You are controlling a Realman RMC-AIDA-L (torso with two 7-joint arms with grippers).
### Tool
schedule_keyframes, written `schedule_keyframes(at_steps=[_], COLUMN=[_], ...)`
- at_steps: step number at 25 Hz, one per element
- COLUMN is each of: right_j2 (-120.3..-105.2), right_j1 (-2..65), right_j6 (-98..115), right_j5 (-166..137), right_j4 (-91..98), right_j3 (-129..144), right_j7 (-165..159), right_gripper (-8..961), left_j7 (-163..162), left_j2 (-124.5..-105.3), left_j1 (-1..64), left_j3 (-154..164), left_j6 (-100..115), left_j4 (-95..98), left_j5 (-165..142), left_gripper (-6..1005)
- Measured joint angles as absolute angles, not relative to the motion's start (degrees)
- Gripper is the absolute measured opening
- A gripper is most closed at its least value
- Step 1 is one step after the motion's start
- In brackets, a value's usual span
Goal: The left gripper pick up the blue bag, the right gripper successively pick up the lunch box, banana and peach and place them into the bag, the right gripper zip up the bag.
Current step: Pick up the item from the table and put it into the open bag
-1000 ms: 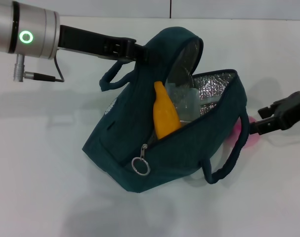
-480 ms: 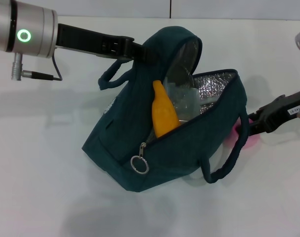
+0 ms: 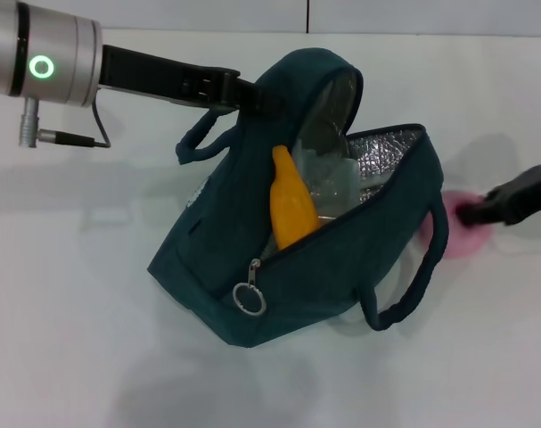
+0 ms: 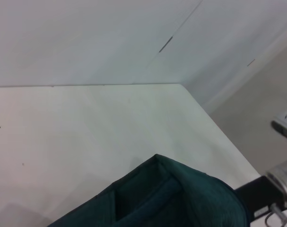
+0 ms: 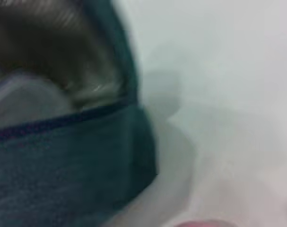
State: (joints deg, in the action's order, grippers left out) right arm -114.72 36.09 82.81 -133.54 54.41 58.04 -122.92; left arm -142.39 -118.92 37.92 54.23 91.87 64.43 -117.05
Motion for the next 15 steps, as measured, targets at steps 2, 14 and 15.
schedule_keyframes(at_steps=[2, 14, 15], right_j2=[-114.39, -113.44, -113.64], right_j1=[34.7, 26.9, 27.6], right_j6=[84.0, 102.5, 103.4], right_j5=[-132.0, -94.3, -94.4], right_j4=[55.1, 50.4, 49.7], right_j3=[53.2, 38.5, 38.8], right_j7=[-122.2, -99.0, -98.8], right_gripper=[202, 112, 108], left_j7=[-142.4, -142.6, -142.6], left_j2=[-119.0, -119.18, -119.18], left_j1=[37.7, 37.6, 37.7], left_j3=[54.2, 54.6, 54.6], left_j6=[91.9, 93.0, 93.0], left_j4=[64.4, 64.4, 64.4], left_j5=[-116.8, -113.0, -113.0], left_gripper=[56, 56, 56])
